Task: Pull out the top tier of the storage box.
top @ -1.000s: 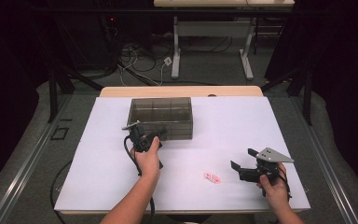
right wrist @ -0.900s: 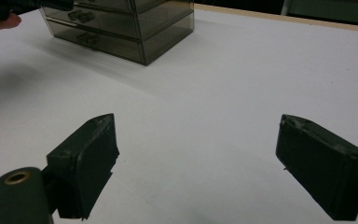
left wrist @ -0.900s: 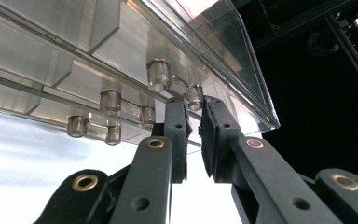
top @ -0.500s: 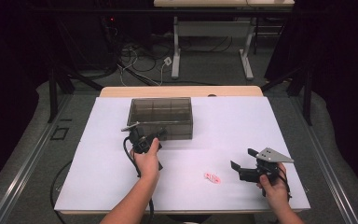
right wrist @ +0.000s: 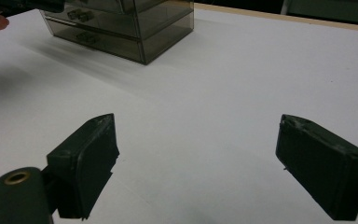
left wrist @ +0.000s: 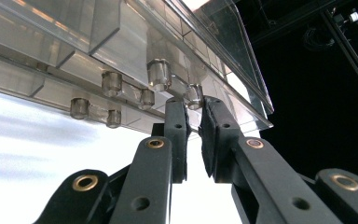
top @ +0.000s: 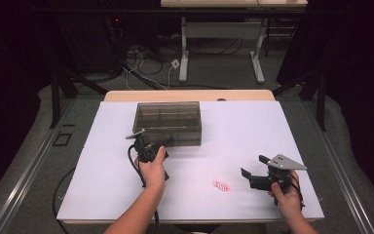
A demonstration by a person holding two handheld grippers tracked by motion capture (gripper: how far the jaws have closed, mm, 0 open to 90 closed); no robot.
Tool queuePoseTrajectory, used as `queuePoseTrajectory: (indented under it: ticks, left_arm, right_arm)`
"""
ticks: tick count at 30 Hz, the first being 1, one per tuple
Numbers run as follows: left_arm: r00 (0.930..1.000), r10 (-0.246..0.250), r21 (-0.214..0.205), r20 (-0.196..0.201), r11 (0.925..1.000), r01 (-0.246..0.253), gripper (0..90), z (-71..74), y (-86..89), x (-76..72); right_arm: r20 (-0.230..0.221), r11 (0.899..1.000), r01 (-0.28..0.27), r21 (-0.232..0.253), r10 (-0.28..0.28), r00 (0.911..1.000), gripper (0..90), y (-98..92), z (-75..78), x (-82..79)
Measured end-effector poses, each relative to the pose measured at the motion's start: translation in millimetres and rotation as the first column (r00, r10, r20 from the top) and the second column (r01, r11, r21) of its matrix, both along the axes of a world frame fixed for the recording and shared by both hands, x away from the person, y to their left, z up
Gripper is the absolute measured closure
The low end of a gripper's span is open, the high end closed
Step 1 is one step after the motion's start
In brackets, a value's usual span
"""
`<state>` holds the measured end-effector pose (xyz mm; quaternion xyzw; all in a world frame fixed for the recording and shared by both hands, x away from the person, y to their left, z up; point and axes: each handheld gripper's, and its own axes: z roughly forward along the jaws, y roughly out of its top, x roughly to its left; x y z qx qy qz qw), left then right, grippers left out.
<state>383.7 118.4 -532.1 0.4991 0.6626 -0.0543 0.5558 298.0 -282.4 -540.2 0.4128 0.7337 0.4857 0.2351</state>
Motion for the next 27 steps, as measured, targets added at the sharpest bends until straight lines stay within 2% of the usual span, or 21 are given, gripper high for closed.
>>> queuePoseTrajectory:
  ticks: [9,10,11,14,20,27]
  left_arm:
    - [0.9999,-0.011,-0.01,-0.002,0.9999,0.011,81.5,1.2,3.3,-5.5]
    - [1.0,-0.008,-0.004,-0.003,1.0,0.008,82.9,1.2,3.8,-6.4]
    - [1.0,-0.006,-0.014,-0.003,0.9999,0.006,89.3,0.7,4.4,-6.9]
    - [0.9999,-0.007,-0.015,-0.015,0.9999,0.006,88.8,-0.5,6.0,-7.6]
    - [0.9999,0.004,-0.014,-0.01,0.9999,-0.004,88.8,-2.5,8.4,-9.4]
    - [0.9999,-0.006,-0.01,-0.009,0.9999,0.006,87.4,-1.0,11.2,-11.5]
  right_arm:
    - [0.003,1.0,0.002,0.007,-0.002,1.0,12.3,1.2,-0.9,0.3]
    - [0.002,1.0,0.004,0.006,-0.004,1.0,12.3,1.2,-0.9,0.3]
    - [0.001,1.0,0.003,0.009,-0.003,1.0,12.2,1.4,-1.0,0.4]
    - [-0.006,1.0,0.001,0.01,-0.001,1.0,12.3,1.6,-0.9,0.0]
    - [-0.003,1.0,0.003,0.006,-0.003,1.0,12.2,1.6,-1.1,0.4]
    - [-0.001,1.0,0.004,0.009,-0.004,1.0,12.3,1.6,-1.3,0.5]
